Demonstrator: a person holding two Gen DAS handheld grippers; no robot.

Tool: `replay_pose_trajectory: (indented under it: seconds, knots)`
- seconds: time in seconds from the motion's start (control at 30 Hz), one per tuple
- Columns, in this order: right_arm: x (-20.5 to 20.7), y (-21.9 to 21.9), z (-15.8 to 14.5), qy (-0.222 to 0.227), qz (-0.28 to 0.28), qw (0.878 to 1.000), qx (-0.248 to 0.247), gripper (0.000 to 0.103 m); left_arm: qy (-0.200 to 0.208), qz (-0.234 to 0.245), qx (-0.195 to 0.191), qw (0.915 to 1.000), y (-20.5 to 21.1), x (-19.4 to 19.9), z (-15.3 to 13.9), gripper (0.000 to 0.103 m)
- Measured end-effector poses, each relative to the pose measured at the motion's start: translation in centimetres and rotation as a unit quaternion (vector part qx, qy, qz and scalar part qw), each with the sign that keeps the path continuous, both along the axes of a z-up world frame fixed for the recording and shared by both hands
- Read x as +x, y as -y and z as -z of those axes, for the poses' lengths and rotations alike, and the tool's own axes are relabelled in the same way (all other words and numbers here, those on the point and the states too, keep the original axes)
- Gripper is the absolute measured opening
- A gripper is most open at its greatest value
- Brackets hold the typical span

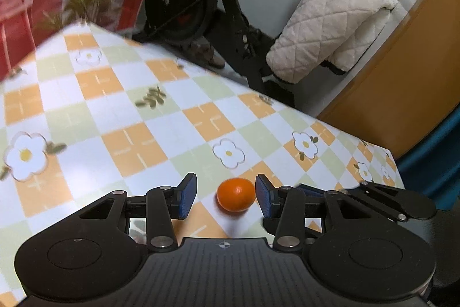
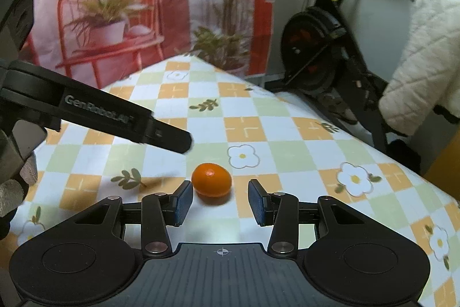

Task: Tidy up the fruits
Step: 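Withdraw the left gripper from the plate toward the small orange tomato, then close the left gripper on the small orange tomato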

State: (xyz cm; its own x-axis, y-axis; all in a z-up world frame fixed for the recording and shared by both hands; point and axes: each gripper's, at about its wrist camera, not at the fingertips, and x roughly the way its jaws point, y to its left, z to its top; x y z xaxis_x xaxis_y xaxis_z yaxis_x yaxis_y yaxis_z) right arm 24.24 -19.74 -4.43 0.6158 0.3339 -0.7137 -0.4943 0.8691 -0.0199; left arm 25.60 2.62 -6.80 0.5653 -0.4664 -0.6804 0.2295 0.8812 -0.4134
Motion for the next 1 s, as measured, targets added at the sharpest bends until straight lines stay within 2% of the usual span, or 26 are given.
replay_pose_trajectory:
  seconds: [0.2,0.53,0.73,1.0]
  knots:
    - [1.8,-1.3,1.2,-0.018,-0.016,1.000,-0.014,0.040,-0.024,-0.006,-0.035,0.9991,0.1,0.9,1.4,0.047]
    - [3.1,-2.2,1.9,-0.045,-0.028,0.998,-0.014,0.040,-0.035,0.003,-0.045,0.9983,0.7,1.4,2.5,0.047]
    - [4.0,-2.5,2.3,-0.062,-0.018,0.998,-0.026,0.040,-0.038,0.006,-0.051,0.9980,0.6,1.7,2.9,0.044]
    - [5.1,-2.3,2.9,-0.087,-0.003,0.996,-0.019,0.039,-0.047,0.008,-0.067,0.9967,0.4,2.0,3.5,0.040]
